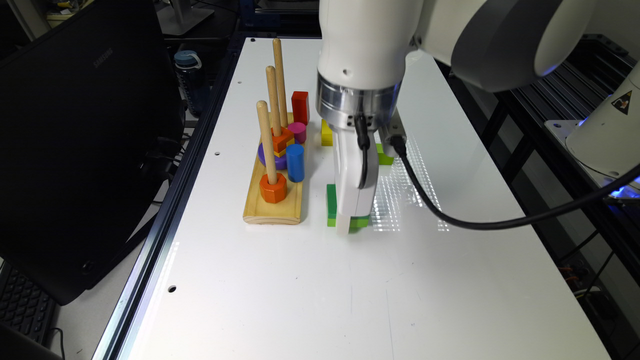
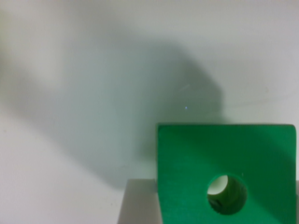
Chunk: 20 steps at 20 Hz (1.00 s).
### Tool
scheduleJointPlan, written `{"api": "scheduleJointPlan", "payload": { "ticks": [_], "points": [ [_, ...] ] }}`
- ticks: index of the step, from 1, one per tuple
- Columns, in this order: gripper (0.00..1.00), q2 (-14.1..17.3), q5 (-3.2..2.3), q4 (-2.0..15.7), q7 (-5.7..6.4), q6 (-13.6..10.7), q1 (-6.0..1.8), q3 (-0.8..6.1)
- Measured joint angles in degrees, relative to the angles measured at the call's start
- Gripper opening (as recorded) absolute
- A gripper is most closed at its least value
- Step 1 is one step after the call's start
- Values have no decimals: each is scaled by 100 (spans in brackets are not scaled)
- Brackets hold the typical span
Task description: Pick up green block.
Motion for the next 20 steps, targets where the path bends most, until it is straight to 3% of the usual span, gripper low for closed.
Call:
{"api": "scheduleJointPlan", "payload": {
  "ticks": [3, 8, 10, 12, 17, 20],
  "points": [
    [0, -145, 97, -15, -32, -131, -27, 64],
    [0, -191, 114, -49, -35, -143, -47, 82],
    [0, -263, 151, -49, -50, -178, -55, 103],
    [0, -410, 266, -50, -111, -295, -70, 149],
    [0, -759, 655, -70, -384, -595, -155, 272],
    [0, -801, 778, -92, -539, -619, -235, 329]
  ]
}}
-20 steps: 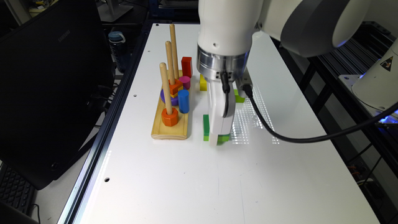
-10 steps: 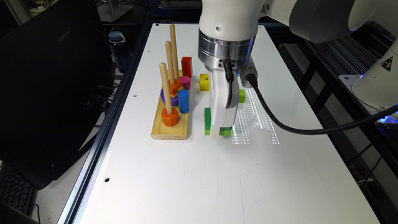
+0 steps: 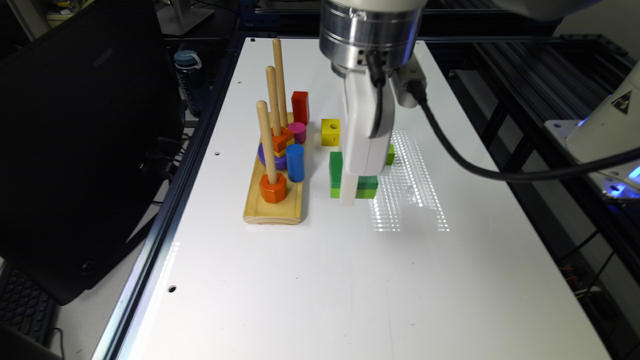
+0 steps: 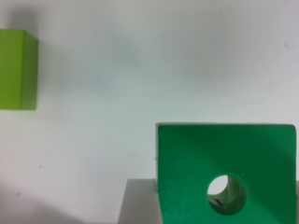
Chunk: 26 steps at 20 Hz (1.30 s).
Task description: Pick up green block.
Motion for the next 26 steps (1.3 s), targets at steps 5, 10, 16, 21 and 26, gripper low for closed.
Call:
{"api": "scheduleJointPlan", "payload": {
  "ticks": [5, 10, 16, 21, 26],
  "points": [
    [0, -308, 283, 5, -228, -229, -130, 151],
    [0, -697, 620, -8, -453, -533, -242, 291],
    [0, -731, 720, -40, -592, -547, -345, 325],
    [0, -1111, 990, 53, -770, -913, -447, 413],
    [0, -1307, 1163, 13, -939, -1053, -531, 460]
  ]
}}
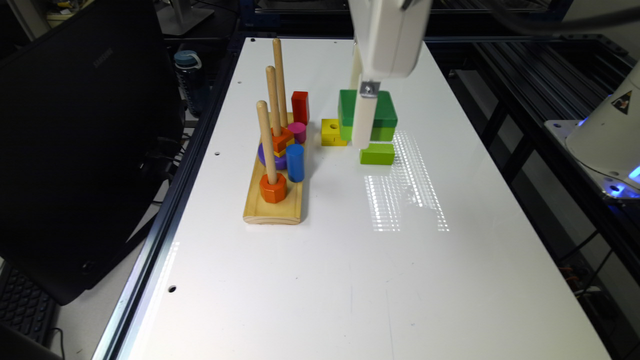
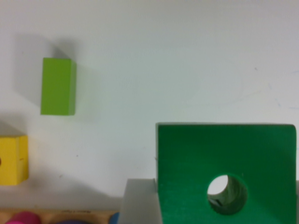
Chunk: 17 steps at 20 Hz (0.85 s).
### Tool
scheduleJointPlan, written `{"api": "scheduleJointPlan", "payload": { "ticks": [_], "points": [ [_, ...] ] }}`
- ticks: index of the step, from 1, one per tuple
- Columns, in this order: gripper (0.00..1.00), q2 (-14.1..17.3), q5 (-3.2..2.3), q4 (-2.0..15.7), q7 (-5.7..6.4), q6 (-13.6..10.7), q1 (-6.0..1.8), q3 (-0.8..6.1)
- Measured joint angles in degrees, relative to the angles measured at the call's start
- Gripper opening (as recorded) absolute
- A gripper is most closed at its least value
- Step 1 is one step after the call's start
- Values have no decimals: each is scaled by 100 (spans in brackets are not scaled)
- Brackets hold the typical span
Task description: Pick up green block.
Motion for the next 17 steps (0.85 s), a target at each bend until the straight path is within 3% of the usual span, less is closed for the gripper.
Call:
{"api": "scheduleJointPlan", "payload": {
  "ticks": [2, 5, 7, 9, 11, 17],
  "points": [
    [0, -30, 34, 29, -54, -30, -42, -3],
    [0, -246, 152, 86, -222, -273, -121, -4],
    [0, -424, 257, 94, -381, -424, -202, -20],
    [0, -612, 409, 96, -526, -579, -284, -6],
    [0, -689, 482, 87, -581, -632, -328, 25],
    [0, -685, 520, 83, -633, -632, -425, 117]
  ]
}}
